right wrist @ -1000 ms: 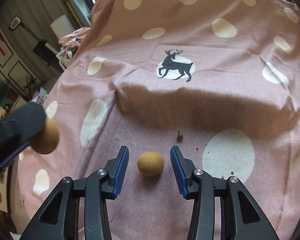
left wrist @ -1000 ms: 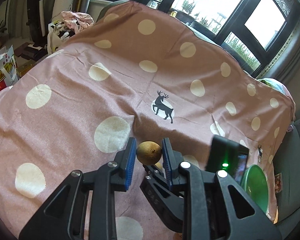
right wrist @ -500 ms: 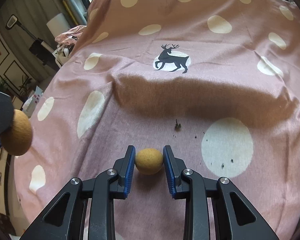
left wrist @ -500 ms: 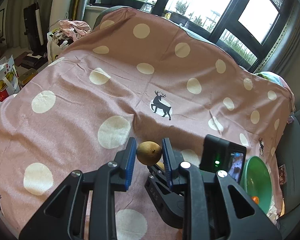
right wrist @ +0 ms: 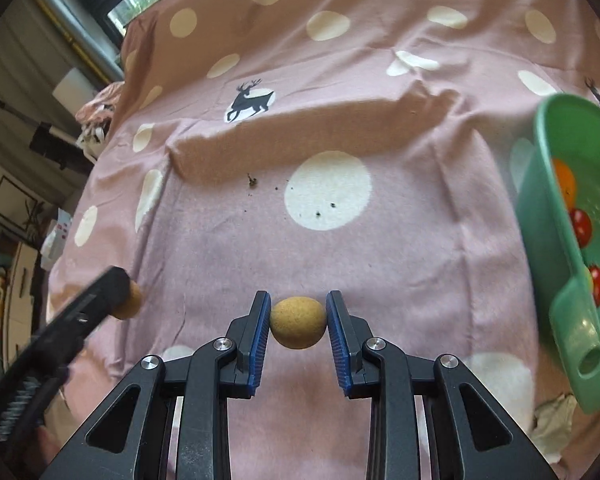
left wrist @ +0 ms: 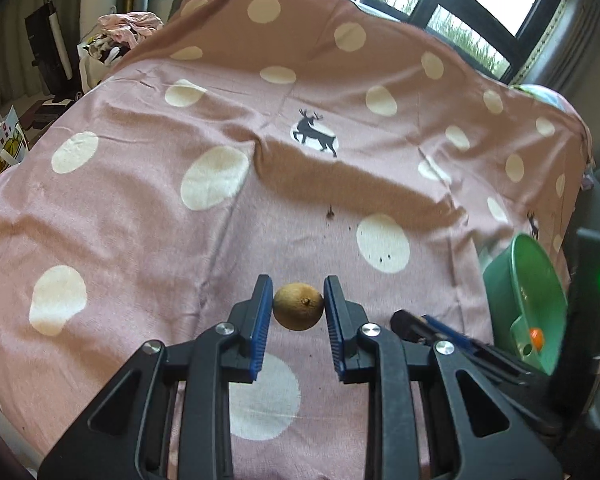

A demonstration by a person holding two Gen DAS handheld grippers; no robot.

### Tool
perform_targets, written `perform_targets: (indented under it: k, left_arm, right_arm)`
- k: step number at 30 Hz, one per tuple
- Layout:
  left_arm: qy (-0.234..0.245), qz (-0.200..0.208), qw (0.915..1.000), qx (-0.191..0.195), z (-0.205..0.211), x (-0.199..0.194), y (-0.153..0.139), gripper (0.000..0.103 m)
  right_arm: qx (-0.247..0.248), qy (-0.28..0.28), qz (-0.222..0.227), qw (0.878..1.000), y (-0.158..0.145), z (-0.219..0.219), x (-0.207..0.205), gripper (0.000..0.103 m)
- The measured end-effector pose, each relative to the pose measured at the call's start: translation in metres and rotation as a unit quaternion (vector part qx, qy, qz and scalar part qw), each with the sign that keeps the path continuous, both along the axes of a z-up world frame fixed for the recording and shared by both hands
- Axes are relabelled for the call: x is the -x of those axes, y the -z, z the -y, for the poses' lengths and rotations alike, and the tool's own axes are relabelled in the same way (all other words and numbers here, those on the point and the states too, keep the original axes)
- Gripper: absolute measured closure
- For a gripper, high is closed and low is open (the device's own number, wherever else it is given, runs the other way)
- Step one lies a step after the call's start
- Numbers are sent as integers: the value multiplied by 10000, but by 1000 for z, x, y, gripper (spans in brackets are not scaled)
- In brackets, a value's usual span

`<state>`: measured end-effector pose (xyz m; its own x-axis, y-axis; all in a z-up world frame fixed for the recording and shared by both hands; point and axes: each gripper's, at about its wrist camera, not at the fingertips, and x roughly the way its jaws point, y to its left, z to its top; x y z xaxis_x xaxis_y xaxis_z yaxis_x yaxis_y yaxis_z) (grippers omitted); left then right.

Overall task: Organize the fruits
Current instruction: 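Carry the tan fruit with the left tool over the basin while the right tool carries its fruit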

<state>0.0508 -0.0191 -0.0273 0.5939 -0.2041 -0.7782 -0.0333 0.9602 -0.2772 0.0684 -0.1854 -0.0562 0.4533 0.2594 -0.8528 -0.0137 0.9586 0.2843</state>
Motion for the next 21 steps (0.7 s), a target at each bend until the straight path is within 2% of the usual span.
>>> perform_targets:
  k: [11, 21]
  left_arm:
    - [41, -129, 9998, -115, 9, -2, 10, 77]
    - [145, -13, 9998, -169, 18, 3, 4, 77]
  right_arm:
    - [-140, 220, 132, 9996, -8, 14, 3, 73]
    - [-241, 237, 405, 9986, -22, 18, 13, 73]
